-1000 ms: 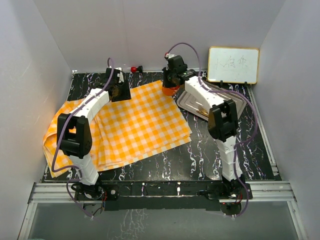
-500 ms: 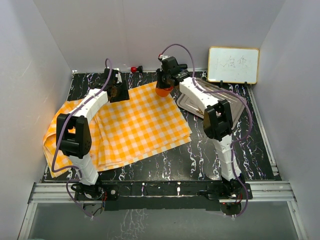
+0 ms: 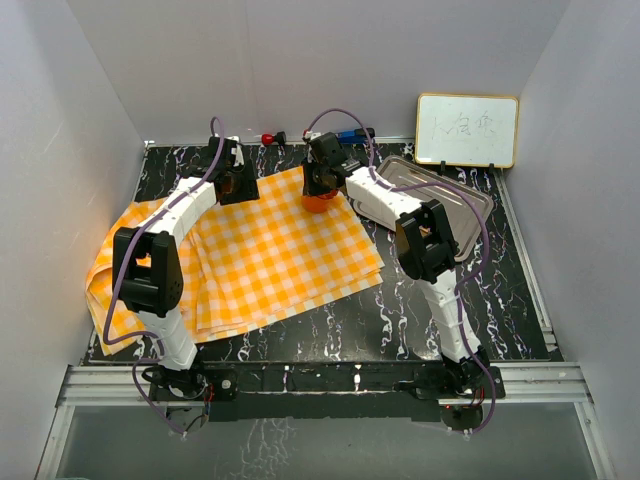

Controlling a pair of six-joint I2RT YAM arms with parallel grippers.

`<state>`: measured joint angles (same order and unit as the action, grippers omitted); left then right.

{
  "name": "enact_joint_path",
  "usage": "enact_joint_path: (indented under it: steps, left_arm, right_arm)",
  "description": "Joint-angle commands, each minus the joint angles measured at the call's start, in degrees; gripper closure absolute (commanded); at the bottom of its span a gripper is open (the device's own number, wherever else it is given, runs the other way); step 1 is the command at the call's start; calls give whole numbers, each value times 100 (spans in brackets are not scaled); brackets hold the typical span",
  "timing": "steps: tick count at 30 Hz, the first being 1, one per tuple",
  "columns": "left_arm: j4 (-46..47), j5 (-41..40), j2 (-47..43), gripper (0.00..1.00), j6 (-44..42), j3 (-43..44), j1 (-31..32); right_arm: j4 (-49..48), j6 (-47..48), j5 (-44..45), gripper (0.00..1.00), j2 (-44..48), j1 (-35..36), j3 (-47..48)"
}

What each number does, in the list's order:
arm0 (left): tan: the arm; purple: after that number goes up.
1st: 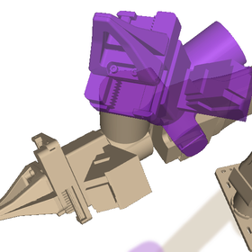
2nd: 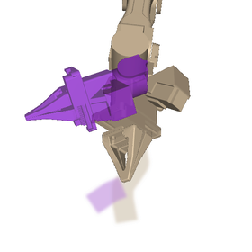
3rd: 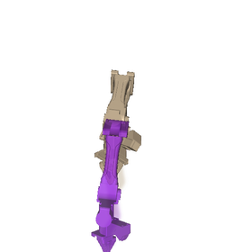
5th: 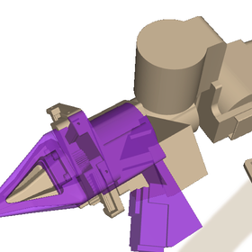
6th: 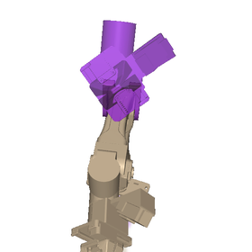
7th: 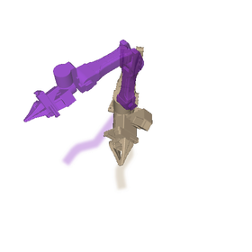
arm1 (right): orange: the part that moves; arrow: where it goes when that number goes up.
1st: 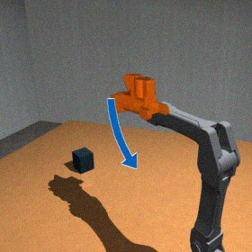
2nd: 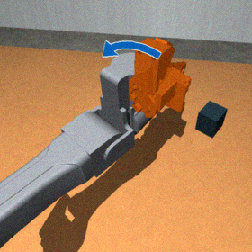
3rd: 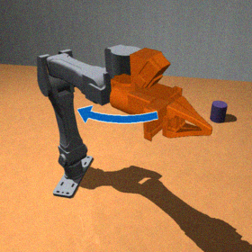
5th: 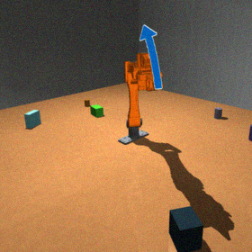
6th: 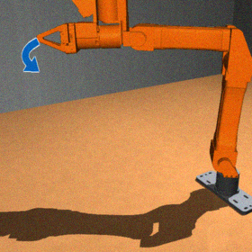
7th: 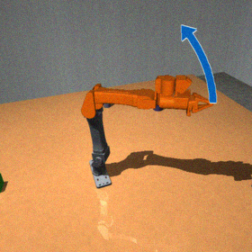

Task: Set the dinner table for one person
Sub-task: Place the cup on the napkin.

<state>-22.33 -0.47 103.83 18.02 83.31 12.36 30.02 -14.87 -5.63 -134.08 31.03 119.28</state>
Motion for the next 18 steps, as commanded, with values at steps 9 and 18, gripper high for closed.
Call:
enact_joint_path:
  steps: [9,18]
  left_arm:
    - [35,58,-61,47,-4,-111,-28]
    - [-16,51,-2,46,-29,-97,-24]
  right_arm:
    - [-795,76,-62,100,-42,40,-332]
    - [-1183,107,-640,74,46,50,-642]
